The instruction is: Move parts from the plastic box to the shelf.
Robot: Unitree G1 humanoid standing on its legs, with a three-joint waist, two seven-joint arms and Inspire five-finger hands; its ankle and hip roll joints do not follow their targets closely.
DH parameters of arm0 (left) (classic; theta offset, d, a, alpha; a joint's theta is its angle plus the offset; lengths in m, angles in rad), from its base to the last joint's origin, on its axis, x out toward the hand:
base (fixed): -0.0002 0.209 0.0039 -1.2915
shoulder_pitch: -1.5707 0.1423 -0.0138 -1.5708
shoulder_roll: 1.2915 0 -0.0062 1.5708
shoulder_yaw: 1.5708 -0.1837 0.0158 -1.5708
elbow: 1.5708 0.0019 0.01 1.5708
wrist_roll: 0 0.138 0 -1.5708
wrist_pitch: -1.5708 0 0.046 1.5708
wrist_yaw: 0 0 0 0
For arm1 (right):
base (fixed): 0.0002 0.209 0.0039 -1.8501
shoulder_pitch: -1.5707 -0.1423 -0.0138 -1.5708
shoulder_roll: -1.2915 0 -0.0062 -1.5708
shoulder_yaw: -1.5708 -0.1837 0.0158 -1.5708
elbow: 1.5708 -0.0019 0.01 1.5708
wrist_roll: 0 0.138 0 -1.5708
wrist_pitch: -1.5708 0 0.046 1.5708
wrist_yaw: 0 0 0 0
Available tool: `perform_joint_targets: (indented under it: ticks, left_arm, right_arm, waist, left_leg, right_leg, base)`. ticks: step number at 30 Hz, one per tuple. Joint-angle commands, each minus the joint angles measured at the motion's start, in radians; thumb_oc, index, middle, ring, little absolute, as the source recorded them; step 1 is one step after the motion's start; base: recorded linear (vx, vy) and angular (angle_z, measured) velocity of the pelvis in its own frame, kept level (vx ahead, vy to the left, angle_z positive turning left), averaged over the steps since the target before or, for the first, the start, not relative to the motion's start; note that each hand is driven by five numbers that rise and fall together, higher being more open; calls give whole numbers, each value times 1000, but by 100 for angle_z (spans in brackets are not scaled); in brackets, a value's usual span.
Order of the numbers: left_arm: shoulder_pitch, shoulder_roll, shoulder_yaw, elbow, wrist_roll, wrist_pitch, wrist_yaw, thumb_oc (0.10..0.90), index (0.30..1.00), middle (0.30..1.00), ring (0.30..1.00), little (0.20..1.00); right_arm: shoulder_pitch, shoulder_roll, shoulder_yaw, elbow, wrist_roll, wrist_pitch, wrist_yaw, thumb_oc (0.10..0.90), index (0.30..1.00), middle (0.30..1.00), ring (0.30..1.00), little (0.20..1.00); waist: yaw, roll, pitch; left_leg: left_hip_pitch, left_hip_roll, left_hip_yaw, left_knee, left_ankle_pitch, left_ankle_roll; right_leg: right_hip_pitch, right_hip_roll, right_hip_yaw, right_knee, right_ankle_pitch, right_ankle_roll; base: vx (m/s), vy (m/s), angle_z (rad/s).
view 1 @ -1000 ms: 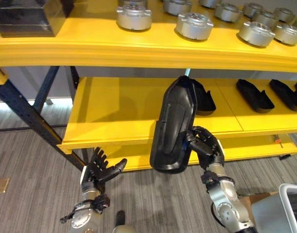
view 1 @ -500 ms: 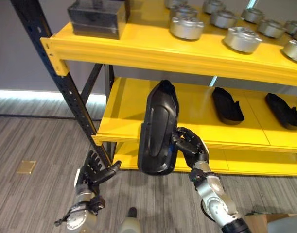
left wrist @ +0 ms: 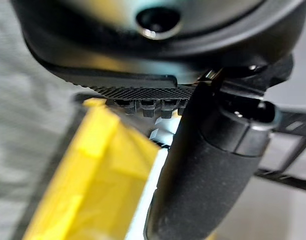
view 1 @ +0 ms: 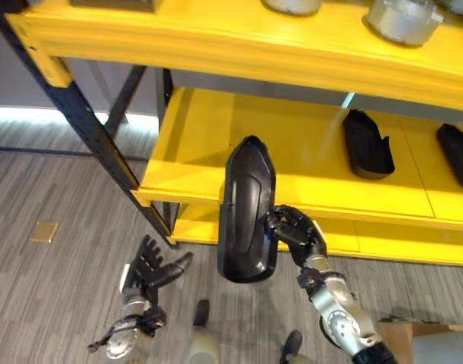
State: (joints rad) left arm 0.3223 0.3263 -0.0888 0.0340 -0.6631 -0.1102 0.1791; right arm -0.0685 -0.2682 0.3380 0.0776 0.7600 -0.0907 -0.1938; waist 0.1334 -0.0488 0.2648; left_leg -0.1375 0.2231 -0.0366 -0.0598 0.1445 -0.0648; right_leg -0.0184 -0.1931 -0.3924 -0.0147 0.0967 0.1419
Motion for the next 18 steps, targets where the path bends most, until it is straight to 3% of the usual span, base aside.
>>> perform_joint_targets:
  ticks: [1, 7, 18]
  left_arm:
    - [-84, 66, 34, -120, -17, -95, -42, 900, 1000, 1000, 1000, 1000]
    - [-108, 67, 32, -120, -28, -110, -16, 900, 1000, 1000, 1000, 1000]
    - [-124, 81, 2, -144, -38, -119, 1, 900, 1000, 1000, 1000, 1000]
  right_arm:
    - [-140, 21, -48, -148, 18, -139, 33, 400, 300, 300, 300, 300]
    - [-223, 19, -33, -141, 6, -160, 4, 400, 300, 300, 300, 300]
    - [-374, 32, 13, -85, 0, -167, -37, 400, 300, 300, 300, 300]
  waist:
    - [-31, -13, -35]
    - [-46, 23, 9]
    - [-39, 48, 44]
  left_leg:
    - [89, 57, 7, -19, -54, -75]
    - [55, 84, 34, -27, -13, -84]
    - [11, 84, 42, -27, -2, -84]
  right_leg:
    - [-94, -115, -4, 172, -38, 38]
    - [-182, -105, 7, 268, -75, 18]
    - [-256, -113, 16, 323, -78, 11]
  base:
    - [-24, -145, 8]
    - [-15, -109, -2]
    - [-6, -20, 1]
